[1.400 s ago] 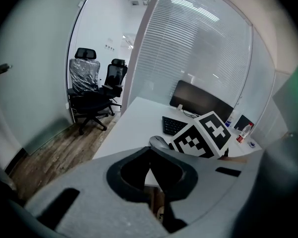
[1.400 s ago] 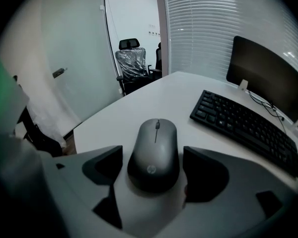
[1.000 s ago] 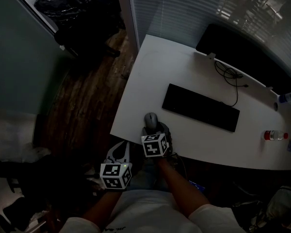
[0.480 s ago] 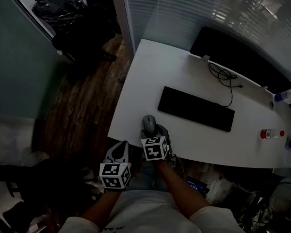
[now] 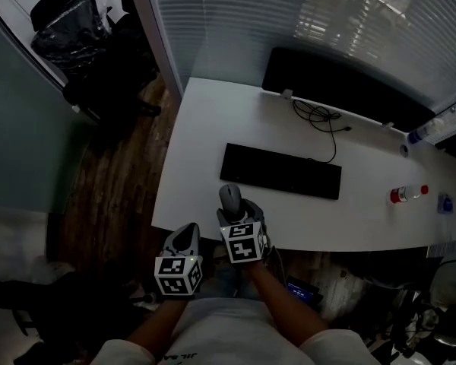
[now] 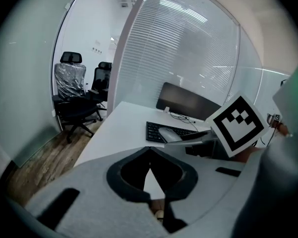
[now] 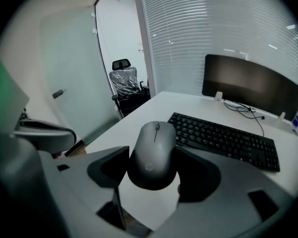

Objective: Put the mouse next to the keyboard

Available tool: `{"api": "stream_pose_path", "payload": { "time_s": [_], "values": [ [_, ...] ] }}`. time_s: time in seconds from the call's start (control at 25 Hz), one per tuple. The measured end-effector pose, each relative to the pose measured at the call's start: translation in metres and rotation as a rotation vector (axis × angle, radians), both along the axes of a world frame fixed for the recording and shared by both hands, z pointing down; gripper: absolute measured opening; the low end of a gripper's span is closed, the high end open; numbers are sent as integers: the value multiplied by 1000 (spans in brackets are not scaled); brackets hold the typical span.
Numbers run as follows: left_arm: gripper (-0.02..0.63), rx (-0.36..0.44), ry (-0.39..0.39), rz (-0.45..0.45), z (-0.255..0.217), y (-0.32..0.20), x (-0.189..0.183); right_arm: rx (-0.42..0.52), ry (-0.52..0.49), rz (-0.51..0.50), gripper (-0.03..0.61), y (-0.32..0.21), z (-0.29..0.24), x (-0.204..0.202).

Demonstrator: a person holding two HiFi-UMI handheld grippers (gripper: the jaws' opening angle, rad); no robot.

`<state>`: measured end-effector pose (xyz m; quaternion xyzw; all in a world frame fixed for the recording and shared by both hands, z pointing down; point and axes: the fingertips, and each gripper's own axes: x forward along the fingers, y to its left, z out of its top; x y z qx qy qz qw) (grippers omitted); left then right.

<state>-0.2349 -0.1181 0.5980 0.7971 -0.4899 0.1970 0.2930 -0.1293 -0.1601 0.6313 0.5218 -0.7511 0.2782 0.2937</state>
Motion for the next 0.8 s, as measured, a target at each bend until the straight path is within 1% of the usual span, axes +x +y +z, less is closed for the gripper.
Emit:
{"api": "stream_pose_path", "payload": {
  "time_s": [0.24, 0.64, 0.8],
  "values": [
    [2, 49, -26, 124, -5, -6, 56, 8, 7, 113, 299, 19, -12, 65],
    [2, 52, 16, 296, -7, 2, 168, 9, 9, 307, 299, 55, -21, 182],
    [2, 53, 6, 353, -2, 7, 207, -3, 7, 348, 298, 68, -21, 220]
  ]
}}
